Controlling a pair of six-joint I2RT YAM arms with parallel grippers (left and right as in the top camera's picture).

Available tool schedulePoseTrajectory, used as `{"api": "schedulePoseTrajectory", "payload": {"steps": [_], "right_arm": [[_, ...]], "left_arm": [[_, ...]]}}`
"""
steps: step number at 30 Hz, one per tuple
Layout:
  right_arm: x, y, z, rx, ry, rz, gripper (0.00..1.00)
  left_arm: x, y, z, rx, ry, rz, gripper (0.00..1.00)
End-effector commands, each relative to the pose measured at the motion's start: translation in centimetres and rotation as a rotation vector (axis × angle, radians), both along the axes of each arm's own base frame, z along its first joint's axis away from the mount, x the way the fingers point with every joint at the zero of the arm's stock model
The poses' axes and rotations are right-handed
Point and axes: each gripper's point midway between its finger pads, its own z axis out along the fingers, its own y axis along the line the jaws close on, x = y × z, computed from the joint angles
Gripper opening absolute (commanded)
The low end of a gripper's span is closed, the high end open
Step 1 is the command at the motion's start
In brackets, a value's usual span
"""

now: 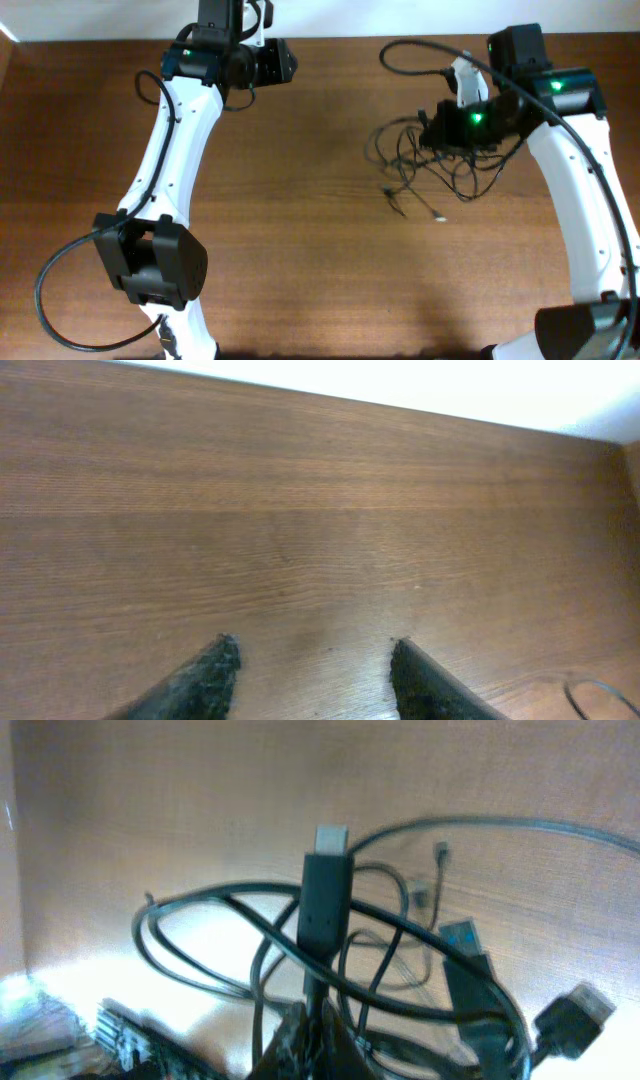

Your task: Untangle cables

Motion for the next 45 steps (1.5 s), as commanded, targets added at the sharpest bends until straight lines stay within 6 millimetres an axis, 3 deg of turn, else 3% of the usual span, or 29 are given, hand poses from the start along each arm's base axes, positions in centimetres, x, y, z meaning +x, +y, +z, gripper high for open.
{"api": "schedulePoseTrajectory", "payload": {"steps": [1,4,6,9,13,17,22,32,35,37,40,45], "right_arm": [[-2.8,0.6,0.9,-0.003,-0.034,0.188,0.04],[-2.7,0.7,0.9,-0.003,-0.039,0.187,0.04],[-2.4,0.7,1.0,-0.002,-0.049,0.187,0.04],[-2.4,0.7,1.0,-0.001,-0.050,0.183,0.04],[-2.4,0.7,1.0,-0.001,-0.049,0.183,0.04],[-2.4,0.7,1.0,-0.001,-0.049,0.180,0.04],[-1.4,0.8,1.3,0.018,-0.057,0.123,0.04],[-0.2,2.3,2.8,0.133,-0.087,0.085,0.04],[-0.3,2.6,3.1,0.154,-0.086,0.094,0.04],[-0.4,2.6,3.0,0.154,-0.083,0.093,0.04],[-0.4,2.6,3.0,0.154,-0.080,0.093,0.04],[-1.1,2.8,3.1,0.176,-0.054,0.104,0.04]], "left_arm": [[-0.9,-1.2,1.8,0.018,-0.064,-0.111,0.62],[-4.4,-7.2,4.2,-0.090,-0.229,-0.572,0.78],[-6.3,-9.2,5.2,-0.152,-0.285,-0.718,0.80],[-8.2,-11.7,5.7,-0.197,-0.296,-0.813,0.87],[-11.1,-15.2,6.5,-0.254,-0.332,-0.950,0.87],[-12.7,-17.2,6.3,-0.256,-0.319,-1.000,0.83],[-13.7,-18.2,6.0,-0.257,-0.297,-1.022,0.72],[-14.6,-20.4,4.2,-0.162,-0.261,-1.014,0.74],[-13.4,-20.0,2.3,-0.094,-0.233,-0.973,0.68],[-12.5,-19.5,1.2,-0.052,-0.214,-0.942,0.59],[-11.5,-18.9,1.3,-0.041,-0.233,-0.918,0.46],[-9.6,-18.0,2.0,-0.038,-0.292,-0.885,0.11]]}}
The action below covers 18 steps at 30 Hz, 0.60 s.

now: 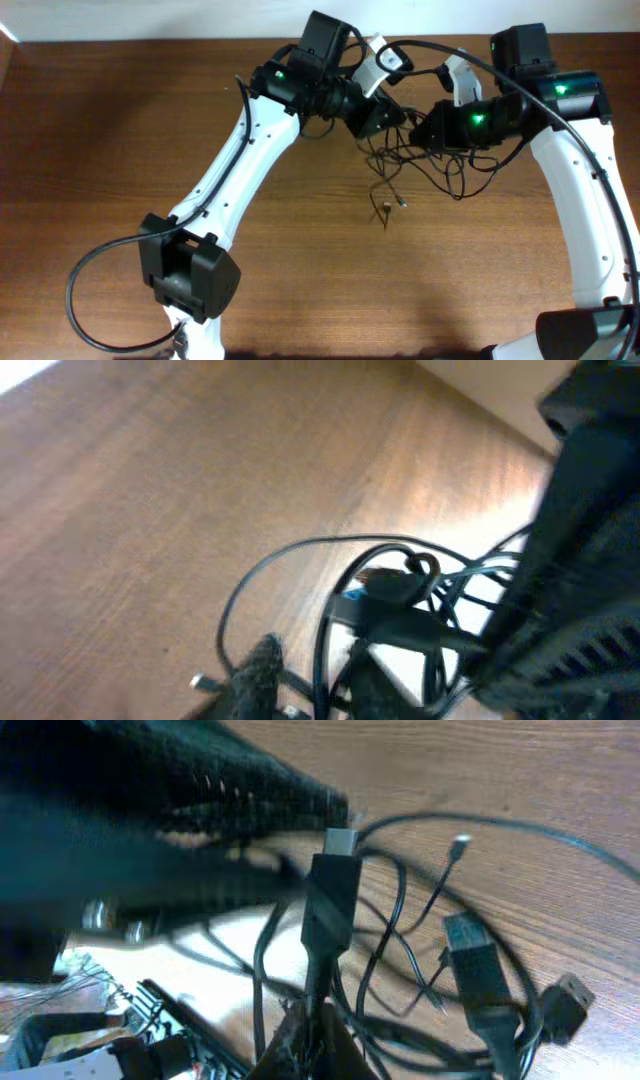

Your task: Untangle cables

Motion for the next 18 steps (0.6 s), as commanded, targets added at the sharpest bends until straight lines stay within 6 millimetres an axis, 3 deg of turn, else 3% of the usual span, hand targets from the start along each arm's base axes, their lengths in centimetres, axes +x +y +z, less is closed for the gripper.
{"api": "schedulePoseTrajectory", "payload": {"steps": [1,6,9,11,13,18], "right_arm": [[-1.0,0.7,0.9,0.047,0.013,0.024,0.04],[-2.3,0.8,0.6,0.045,0.055,0.052,0.04],[-2.9,1.6,2.1,0.120,0.008,0.124,0.04],[-2.3,0.3,3.4,0.122,-0.040,0.087,0.04],[-1.4,-2.4,4.9,0.123,-0.073,-0.017,0.04],[0.1,-12.7,7.3,0.116,-0.143,-0.347,0.04]], "left_arm": [[2.3,1.1,0.0,0.000,-0.023,0.070,0.03],[5.6,2.5,1.0,-0.035,-0.024,0.231,0.00],[7.1,3.8,0.6,0.003,-0.028,0.337,0.00],[7.5,4.9,-0.2,0.051,-0.022,0.384,0.00],[7.5,5.7,-0.7,0.075,-0.003,0.404,0.00],[8.2,8.9,-1.7,0.109,0.048,0.463,0.00]]}}
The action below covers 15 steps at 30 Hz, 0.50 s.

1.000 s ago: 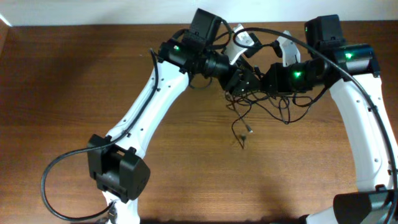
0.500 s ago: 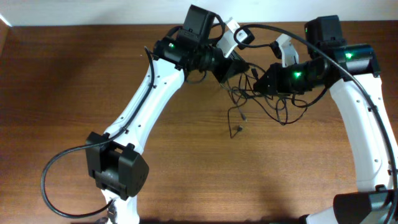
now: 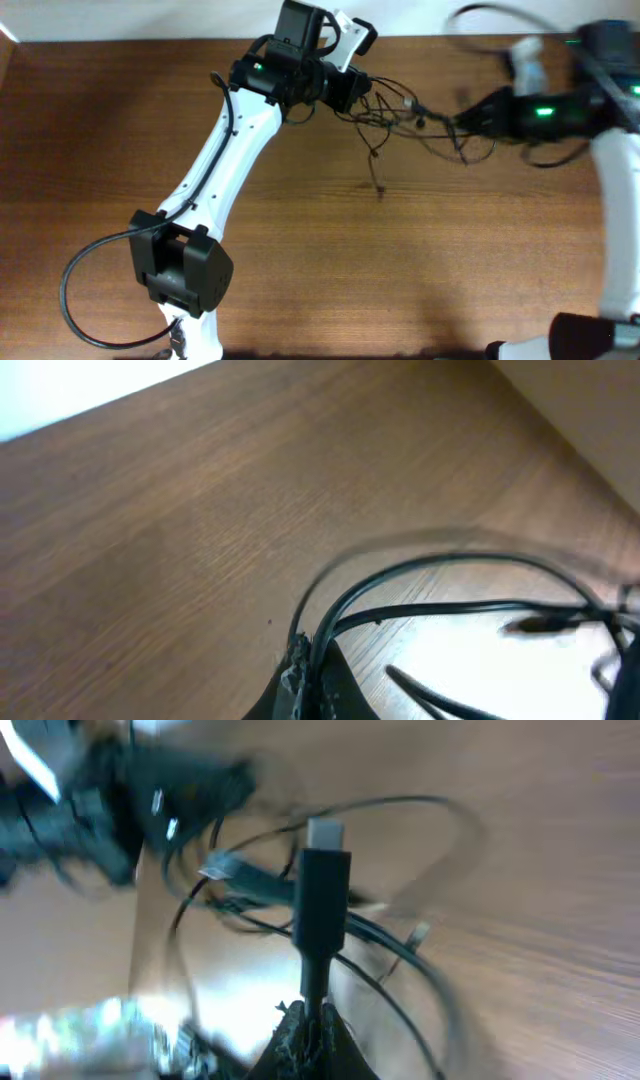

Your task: Untangle cables

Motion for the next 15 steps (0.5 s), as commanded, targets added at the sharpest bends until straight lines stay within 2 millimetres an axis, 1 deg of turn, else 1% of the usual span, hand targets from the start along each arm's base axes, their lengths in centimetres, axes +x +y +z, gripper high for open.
{"api": "schedulePoseTrajectory", "payload": {"steps": [1,2,3,4,6,7,9,10,11,15], "right_arm": [[-0.6,-6.4,3.0,-0.001,-0.069,-0.206,0.04],[-0.7,-8.6,2.9,-0.012,-0.065,-0.270,0.04],[-0.8,-10.3,2.6,-0.025,-0.049,-0.329,0.04],[-1.2,-12.8,2.2,-0.055,-0.029,-0.410,0.04],[-2.1,-15.1,1.7,-0.075,0.001,-0.484,0.04],[-2.5,-16.0,1.3,-0.091,0.021,-0.512,0.04],[-3.6,-18.4,0.1,-0.197,0.081,-0.592,0.04],[-4.1,-19.2,-0.4,-0.241,0.106,-0.618,0.04],[-4.4,-19.5,-0.7,-0.257,0.123,-0.627,0.04],[-5.3,-19.7,-1.8,-0.282,0.189,-0.625,0.04]], "left_arm": [[2.6,4.4,-0.8,0.049,0.007,0.128,0.00],[2.9,5.3,-0.9,0.051,0.013,0.145,0.00],[3.1,5.9,-0.9,0.053,0.016,0.157,0.00],[3.4,6.7,-1.0,0.053,0.018,0.172,0.00],[3.8,7.7,-1.0,0.054,0.023,0.193,0.00],[3.9,8.2,-1.1,0.055,0.025,0.202,0.00],[4.3,9.2,-1.1,0.060,0.024,0.224,0.00],[4.5,9.6,-1.1,0.066,0.022,0.237,0.00],[4.8,10.2,-1.2,0.075,0.019,0.253,0.00],[5.8,12.4,-1.4,0.110,0.003,0.319,0.00]]}}
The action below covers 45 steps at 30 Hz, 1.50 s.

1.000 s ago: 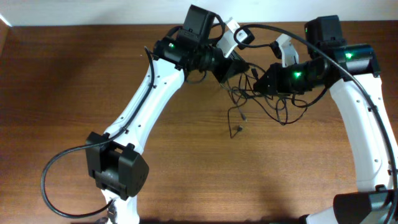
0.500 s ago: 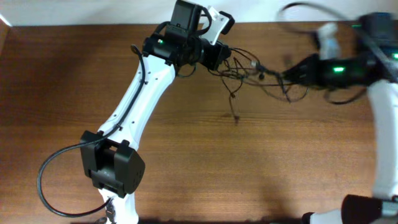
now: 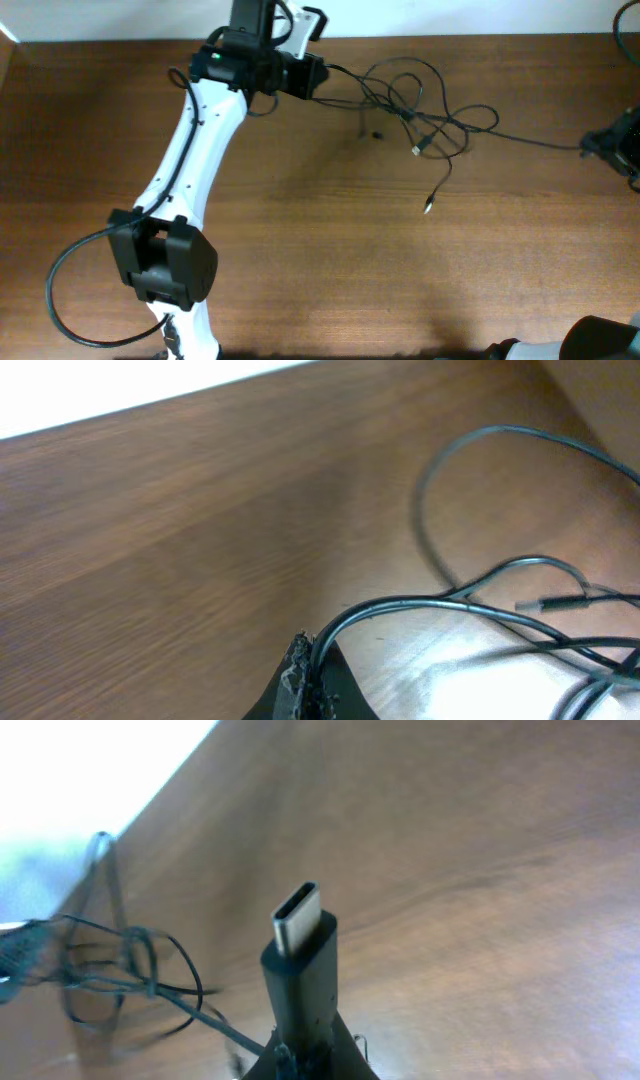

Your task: Untangle cables

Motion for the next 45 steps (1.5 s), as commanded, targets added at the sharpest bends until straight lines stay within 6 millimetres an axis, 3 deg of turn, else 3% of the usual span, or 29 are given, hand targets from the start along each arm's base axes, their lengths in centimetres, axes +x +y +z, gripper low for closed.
{"api": "schedulePoseTrajectory", "payload": {"steps": [1,5,9,12,16,19,22,25,29,32,34,37,41,45], "right_arm": [[-1.6,-2.6,-0.6,-0.121,0.074,-0.061,0.04],[-2.2,-0.7,-2.5,-0.110,0.159,0.056,0.04],[-3.3,-3.0,-4.4,-0.198,0.301,-0.015,0.04],[-3.8,-4.8,-4.9,-0.231,0.353,-0.105,0.04],[-3.6,-5.3,-5.5,-0.232,0.374,-0.122,0.04],[-3.3,-5.1,-6.0,-0.211,0.382,-0.111,0.04],[-1.4,-1.7,-5.4,-0.110,0.265,0.064,0.04],[-0.3,3.4,-4.6,-0.044,0.182,0.287,0.08],[0.1,9.0,-4.7,-0.065,0.178,0.489,0.76],[0.4,13.1,-4.6,-0.084,0.158,0.616,0.99],[0.7,14.6,-4.6,-0.100,0.148,0.646,0.99],[2.2,14.7,-4.6,-0.107,0.162,0.513,0.99],[4.3,18.8,-2.6,0.013,0.008,0.580,0.99],[5.9,22.9,-1.5,0.009,-0.093,0.633,0.99]], "left_arm": [[2.4,4.9,-0.5,0.087,-0.033,0.135,0.00],[3.8,7.0,2.5,0.111,-0.124,0.190,0.00],[5.3,10.6,7.3,0.174,-0.238,0.318,0.00],[5.3,13.9,9.6,0.218,-0.269,0.411,0.00],[5.2,17.1,10.4,0.229,-0.266,0.464,0.00],[4.8,18.1,10.0,0.234,-0.243,0.477,0.00],[4.3,16.7,9.6,0.198,-0.215,0.422,0.00],[3.4,13.9,9.6,0.114,-0.189,0.309,0.00],[0.9,9.0,10.8,-0.080,-0.174,0.037,0.00],[-1.1,6.7,11.9,-0.210,-0.148,-0.096,0.00],[-2.1,5.9,12.3,-0.265,-0.122,-0.145,0.00],[-2.7,5.5,12.1,-0.286,-0.088,-0.154,0.00],[-4.1,3.2,13.7,-0.397,-0.062,-0.240,0.01],[-3.9,2.2,14.7,-0.481,0.016,-0.192,0.00]]}}
